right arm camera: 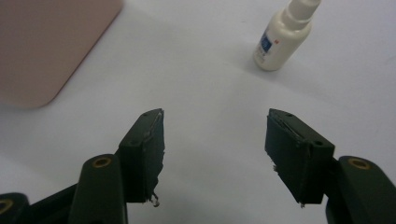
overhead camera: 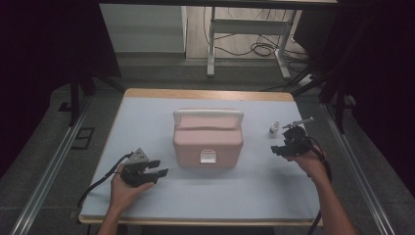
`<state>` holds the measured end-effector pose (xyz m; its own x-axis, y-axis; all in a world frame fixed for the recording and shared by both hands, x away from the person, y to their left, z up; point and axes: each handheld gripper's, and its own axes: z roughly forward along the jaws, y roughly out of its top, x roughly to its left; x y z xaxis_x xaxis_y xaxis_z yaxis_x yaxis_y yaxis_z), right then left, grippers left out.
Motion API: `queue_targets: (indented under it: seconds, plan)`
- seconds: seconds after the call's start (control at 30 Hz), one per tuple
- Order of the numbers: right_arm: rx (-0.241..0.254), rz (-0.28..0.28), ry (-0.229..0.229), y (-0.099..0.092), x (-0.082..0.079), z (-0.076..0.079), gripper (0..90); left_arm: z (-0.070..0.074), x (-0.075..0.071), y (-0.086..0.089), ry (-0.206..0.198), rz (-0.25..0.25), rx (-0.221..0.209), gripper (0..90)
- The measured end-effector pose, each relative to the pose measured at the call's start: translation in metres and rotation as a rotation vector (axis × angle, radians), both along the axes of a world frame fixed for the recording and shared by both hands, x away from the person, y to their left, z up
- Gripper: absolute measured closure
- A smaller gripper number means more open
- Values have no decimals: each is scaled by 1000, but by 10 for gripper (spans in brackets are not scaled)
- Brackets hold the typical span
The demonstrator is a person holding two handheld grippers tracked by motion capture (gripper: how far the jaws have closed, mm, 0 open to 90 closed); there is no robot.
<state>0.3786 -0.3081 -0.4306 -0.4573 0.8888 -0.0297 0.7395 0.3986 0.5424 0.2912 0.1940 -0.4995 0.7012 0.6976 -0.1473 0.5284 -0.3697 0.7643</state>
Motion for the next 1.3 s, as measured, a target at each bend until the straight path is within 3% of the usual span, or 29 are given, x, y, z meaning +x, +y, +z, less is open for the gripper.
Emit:
queue_targets:
  seconds: [0.03, 0.13, 0.17, 0.27, 0.6, 0.77, 0.97, 1.3]
  plan:
    - [0, 0, 0, 0, 0, 0, 369, 0, 0, 0, 0, 0, 0, 492]
    - [-23, -35, 50, 2, 27, 8, 357, -1, 0, -1, 2, -3, -3, 492]
    - [-23, -35, 50, 2, 27, 8, 357, -1, 0, -1, 2, -3, -3, 492]
    - [-30, -64, 70, 4, 47, 12, 348, -3, 1, -3, 8, -8, -3, 492]
    - [-51, -132, 106, 3, 83, 15, 336, -4, 1, -4, 12, -13, -8, 492]
    - [-51, -159, 121, 3, 100, 9, 334, -5, 1, -5, 14, -14, -11, 492]
    - [-53, -188, 162, 2, 117, -11, 341, -5, 1, -5, 15, -18, -9, 492]
    - [-75, -187, 182, 8, 128, -28, 430, -6, 1, -6, 15, -20, -7, 491]
